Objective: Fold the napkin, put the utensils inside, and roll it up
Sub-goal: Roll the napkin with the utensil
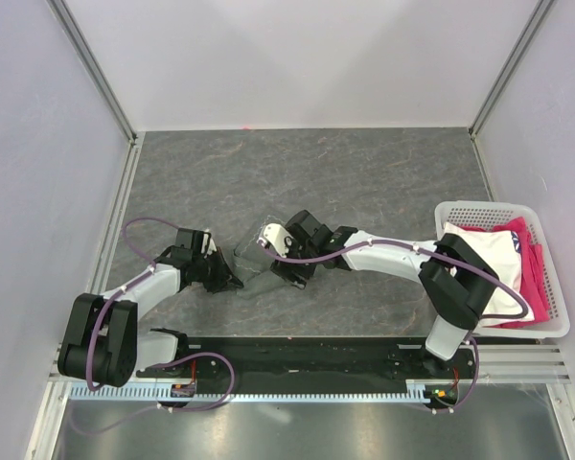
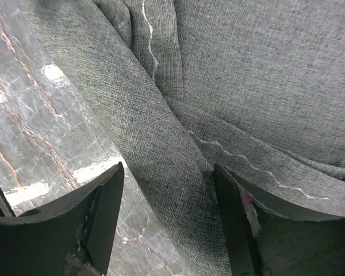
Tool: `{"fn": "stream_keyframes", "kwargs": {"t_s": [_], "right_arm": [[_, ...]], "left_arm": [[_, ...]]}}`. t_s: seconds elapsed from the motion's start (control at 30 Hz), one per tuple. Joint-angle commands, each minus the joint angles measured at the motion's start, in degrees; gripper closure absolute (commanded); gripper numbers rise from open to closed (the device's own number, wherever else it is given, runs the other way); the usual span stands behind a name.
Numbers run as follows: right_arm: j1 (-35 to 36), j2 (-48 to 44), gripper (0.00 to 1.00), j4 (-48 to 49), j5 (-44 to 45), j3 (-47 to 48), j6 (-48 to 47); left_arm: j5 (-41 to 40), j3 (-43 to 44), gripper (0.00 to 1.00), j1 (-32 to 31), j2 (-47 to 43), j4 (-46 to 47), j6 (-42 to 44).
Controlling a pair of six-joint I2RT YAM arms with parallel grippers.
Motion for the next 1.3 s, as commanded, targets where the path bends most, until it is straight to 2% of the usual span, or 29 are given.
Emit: {"fn": "stream_keyframes", "kwargs": {"t_s": [0.0, 0.2, 0.3, 0.33, 0.4, 0.53, 0.77, 0.87, 0.97, 1.1, 1.27], "right_arm": [[0.02, 1.65, 0.29, 0.36, 0.9, -0.91, -0.18], [-0.06, 4.02, 0.35, 0.36, 1.25, -1.61, -0.09], [-0.07, 5.17, 0.48, 0.18, 0.98, -1.88, -0.09], [-0.15, 5.6, 0.57, 0.01, 0.72, -1.97, -0.09], [-0.33, 6.22, 0.65, -0.87, -0.16, -1.7, -0.09], [-0.51, 8.76, 0.72, -4.11, -2.61, -0.65, -0.35], [-1.56, 12.28, 0.75, -10.0, -6.05, 1.89, -0.79], [-2.44, 12.9, 0.73, -11.42, -6.4, 2.69, -0.36], [-2.53, 11.85, 0.64, -12.21, -4.82, 3.39, 0.08], [-2.53, 7.73, 0.42, -13.0, -2.54, 5.32, 0.0], [-2.35, 5.0, 0.34, -14.67, -0.96, 9.98, -0.88]], "left_arm": [[-0.7, 1.38, 0.98, 0.17, 0.61, -0.84, 2.59], [-0.61, 1.38, 0.98, 0.17, 1.05, -0.75, 2.59], [-0.43, 1.46, 0.98, 0.17, 0.96, -0.66, 2.59], [-0.43, 1.46, 0.98, 0.17, 0.96, -0.66, 2.59], [-0.43, 1.55, 0.98, 0.17, 0.96, -0.75, 2.59], [-0.7, 2.16, 0.98, 0.17, 0.7, -0.84, 2.76], [-3.68, 4.45, 0.94, 0.26, -1.32, -2.16, 3.38], [-3.51, 4.89, 0.98, 0.26, -0.36, -2.16, 3.73], [-2.9, 5.15, 0.98, 0.26, 1.83, -2.33, 3.82], [-1.84, 5.51, 0.98, 0.26, 4.82, -2.68, 4.17], [0.27, 6.82, 0.98, 0.26, 7.73, -2.68, 4.61]]}}
